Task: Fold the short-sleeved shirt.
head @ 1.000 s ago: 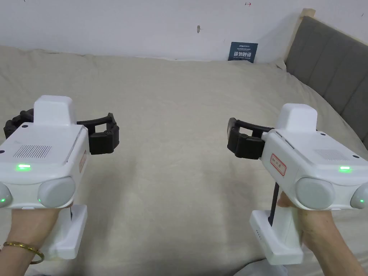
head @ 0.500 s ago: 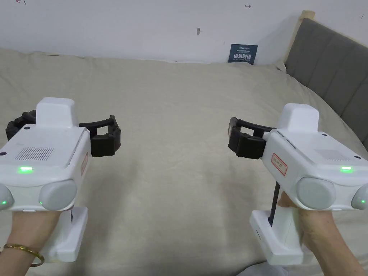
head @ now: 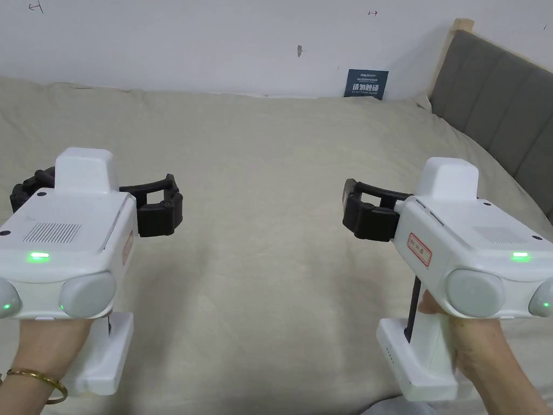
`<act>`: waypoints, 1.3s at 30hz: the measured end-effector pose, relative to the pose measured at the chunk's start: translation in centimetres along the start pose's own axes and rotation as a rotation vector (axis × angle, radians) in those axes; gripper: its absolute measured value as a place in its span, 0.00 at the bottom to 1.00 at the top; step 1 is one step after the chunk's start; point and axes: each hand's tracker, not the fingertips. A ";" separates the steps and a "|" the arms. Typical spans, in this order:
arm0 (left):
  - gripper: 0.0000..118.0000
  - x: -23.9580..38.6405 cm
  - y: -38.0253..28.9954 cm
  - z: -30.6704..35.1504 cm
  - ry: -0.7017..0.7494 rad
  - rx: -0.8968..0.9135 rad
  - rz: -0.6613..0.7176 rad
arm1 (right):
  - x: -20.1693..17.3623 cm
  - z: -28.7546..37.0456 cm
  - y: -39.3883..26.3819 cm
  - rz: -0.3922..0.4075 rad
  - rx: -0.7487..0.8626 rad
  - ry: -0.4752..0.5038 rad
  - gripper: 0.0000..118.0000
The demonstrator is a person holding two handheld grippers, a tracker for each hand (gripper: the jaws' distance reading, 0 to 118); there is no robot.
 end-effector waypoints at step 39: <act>1.00 6.7 -8.1 0.5 -0.107 -0.347 0.131 | -1.8 0.1 -2.1 -0.107 -0.501 -0.061 1.00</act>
